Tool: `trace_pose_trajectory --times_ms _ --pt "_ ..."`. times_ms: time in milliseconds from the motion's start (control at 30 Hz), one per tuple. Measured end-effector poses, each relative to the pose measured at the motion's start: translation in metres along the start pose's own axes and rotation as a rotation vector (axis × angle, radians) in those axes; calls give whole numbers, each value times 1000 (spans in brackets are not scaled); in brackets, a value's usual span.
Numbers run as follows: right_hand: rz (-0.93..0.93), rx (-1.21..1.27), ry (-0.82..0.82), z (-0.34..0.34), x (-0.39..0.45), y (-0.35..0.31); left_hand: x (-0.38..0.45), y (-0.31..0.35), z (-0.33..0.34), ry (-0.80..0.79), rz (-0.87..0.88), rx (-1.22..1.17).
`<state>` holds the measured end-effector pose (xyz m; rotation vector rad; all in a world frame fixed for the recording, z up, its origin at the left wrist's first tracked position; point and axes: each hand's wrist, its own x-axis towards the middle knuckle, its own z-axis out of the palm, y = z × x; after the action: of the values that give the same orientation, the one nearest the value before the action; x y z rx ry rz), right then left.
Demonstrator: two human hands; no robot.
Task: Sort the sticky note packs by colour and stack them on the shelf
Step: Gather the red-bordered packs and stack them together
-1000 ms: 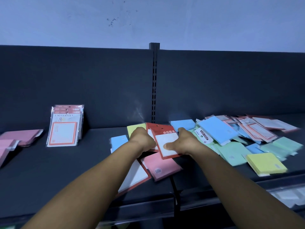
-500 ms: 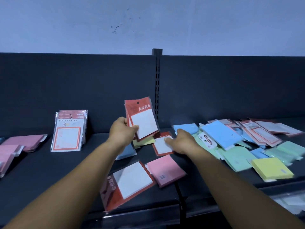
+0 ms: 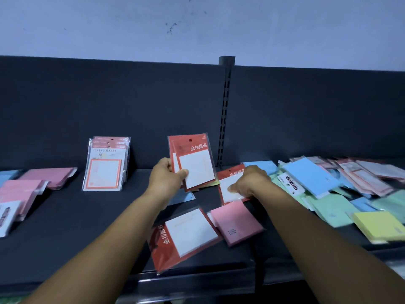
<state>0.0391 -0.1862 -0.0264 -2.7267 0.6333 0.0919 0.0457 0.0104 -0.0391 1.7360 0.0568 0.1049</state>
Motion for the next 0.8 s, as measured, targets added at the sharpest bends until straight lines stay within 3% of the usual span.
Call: trace_pose_trajectory --times_ms 133,333,567,700,800 --pt "-4 302 112 -11 1 8 1 3 3 -20 5 16" --pt "-187 661 276 -32 -13 12 0 10 1 -26 3 19" --pt "-263 1074 77 -25 -30 -16 -7 21 -21 -84 -6 -30" --pt "-267 1158 5 -9 -31 -42 -5 19 -39 -92 -25 -66" --pt "-285 1180 -53 2 -30 -66 2 21 -53 -14 6 -55"
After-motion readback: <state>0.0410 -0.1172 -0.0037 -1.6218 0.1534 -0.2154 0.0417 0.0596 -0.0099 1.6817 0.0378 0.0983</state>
